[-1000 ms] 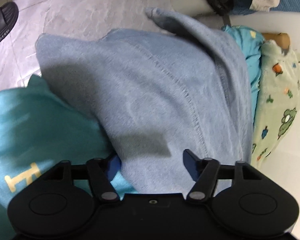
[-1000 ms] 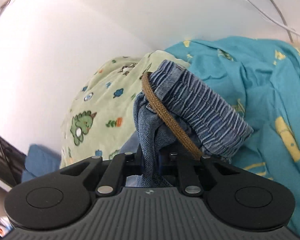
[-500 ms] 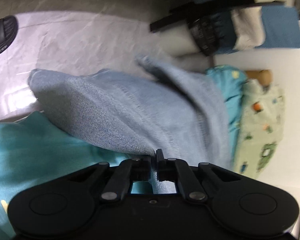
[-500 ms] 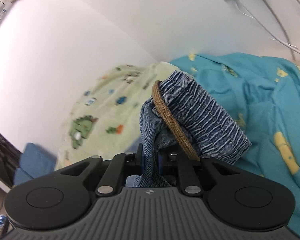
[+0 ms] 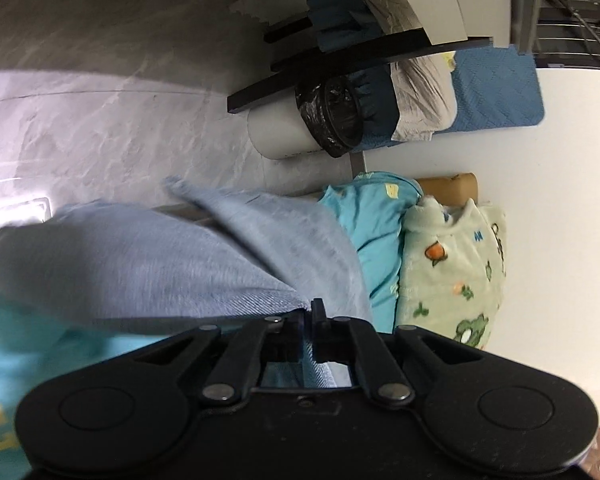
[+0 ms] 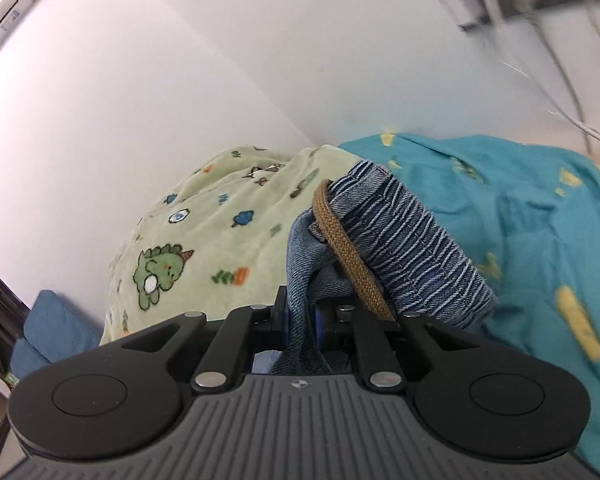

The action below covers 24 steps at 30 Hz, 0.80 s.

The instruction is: Fold clothes

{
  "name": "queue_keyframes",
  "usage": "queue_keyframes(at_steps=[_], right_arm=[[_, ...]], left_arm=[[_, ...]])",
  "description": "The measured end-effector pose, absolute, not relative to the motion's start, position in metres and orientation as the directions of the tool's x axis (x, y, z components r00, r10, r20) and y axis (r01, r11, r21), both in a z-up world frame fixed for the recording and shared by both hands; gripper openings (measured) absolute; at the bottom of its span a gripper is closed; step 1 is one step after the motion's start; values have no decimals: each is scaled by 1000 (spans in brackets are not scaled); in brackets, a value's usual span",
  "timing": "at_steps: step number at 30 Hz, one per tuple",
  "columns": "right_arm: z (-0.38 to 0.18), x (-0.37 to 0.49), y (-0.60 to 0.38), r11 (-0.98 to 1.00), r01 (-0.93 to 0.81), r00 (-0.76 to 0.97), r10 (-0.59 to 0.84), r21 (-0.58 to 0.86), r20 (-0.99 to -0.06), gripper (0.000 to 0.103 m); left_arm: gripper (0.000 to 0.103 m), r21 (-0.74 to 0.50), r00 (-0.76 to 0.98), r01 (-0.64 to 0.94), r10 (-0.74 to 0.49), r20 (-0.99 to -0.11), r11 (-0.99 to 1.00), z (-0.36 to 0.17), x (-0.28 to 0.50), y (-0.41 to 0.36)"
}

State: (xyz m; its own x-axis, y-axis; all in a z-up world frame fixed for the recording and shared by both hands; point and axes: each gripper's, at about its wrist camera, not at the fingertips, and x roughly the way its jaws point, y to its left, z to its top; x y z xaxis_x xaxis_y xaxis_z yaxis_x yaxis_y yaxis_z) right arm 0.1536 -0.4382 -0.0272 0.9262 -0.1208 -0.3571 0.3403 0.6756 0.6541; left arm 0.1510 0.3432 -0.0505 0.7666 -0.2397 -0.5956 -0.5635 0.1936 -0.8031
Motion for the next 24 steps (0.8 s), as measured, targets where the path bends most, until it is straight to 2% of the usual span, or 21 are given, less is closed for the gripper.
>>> queue_keyframes(at_steps=[7,15,22,24], right_arm=[[-5,284,-417,779,373,902,-176,505,-395,12],[-62,416,-392,880,386,855,-228,279,-465,12],[-116,449,-388,893,410,801,-254,187,-542,13],[-114,446,-388,897,400,804,-247,186,-540,14]], left_arm=[[2,-759,722,-600,-237,-650,252,-56,280,346],[3,-662,618,-665,-243,-748,347,-133,405,351],[8,-673,597,-624,-315,-738,396,-162,423,358],[18,-687,603,-604,-333,-725,404,-162,418,361]])
